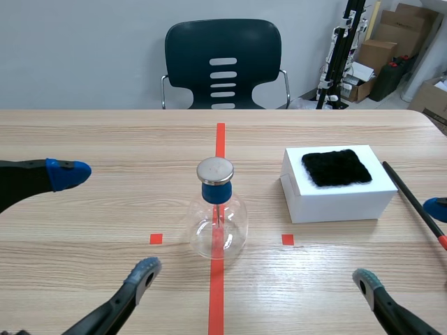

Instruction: Do the electroscope experiment. pick up the black charging rod

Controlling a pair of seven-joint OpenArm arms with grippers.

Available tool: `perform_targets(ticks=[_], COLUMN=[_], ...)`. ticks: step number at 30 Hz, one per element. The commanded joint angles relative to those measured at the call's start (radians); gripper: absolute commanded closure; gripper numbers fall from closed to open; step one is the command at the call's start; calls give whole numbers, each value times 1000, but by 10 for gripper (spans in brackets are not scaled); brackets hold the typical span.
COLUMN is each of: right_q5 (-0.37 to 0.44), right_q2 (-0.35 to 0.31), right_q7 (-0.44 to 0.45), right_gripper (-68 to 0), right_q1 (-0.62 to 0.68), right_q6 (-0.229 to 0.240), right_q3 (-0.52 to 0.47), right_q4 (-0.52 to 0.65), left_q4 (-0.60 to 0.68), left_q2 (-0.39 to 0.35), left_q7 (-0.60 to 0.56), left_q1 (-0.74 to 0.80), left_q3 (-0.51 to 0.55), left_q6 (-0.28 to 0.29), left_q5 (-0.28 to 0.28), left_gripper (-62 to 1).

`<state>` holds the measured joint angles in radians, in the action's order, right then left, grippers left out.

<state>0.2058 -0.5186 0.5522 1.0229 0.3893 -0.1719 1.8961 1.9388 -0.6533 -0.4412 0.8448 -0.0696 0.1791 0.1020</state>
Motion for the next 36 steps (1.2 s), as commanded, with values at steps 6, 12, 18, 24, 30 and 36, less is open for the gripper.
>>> perform_targets(ticks=[6,12,18,24,30,36], right_q5=[8,12,126,257,475,612], right_q2=[-10,-10,-18,-167,-346,-426], right_q7=[4,-41,-258,-424,-658,-877], right_gripper=[-679,-679,-679,-679,-679,-679], right_q1=[-9,-9,-72,-141,-219,-336], right_q6=[-3,-3,-8,-90,-185,-265], right_q3=[-41,-109,-179,-180,-172,-143], right_q4=[6,27,78,78,77,56], left_q4=[-139,-240,-333,-423,-502,-601], left_q2=[51,73,92,109,110,110], left_q7=[-124,-217,-294,-330,-381,-402], left_q1=[-51,-85,-135,-200,-266,-353], left_q3=[2,2,2,2,2,2], left_q6=[19,24,42,73,87,154], left_q5=[9,7,6,6,6,10], left_gripper=[-623,-623,-623,-623,-623,-623])
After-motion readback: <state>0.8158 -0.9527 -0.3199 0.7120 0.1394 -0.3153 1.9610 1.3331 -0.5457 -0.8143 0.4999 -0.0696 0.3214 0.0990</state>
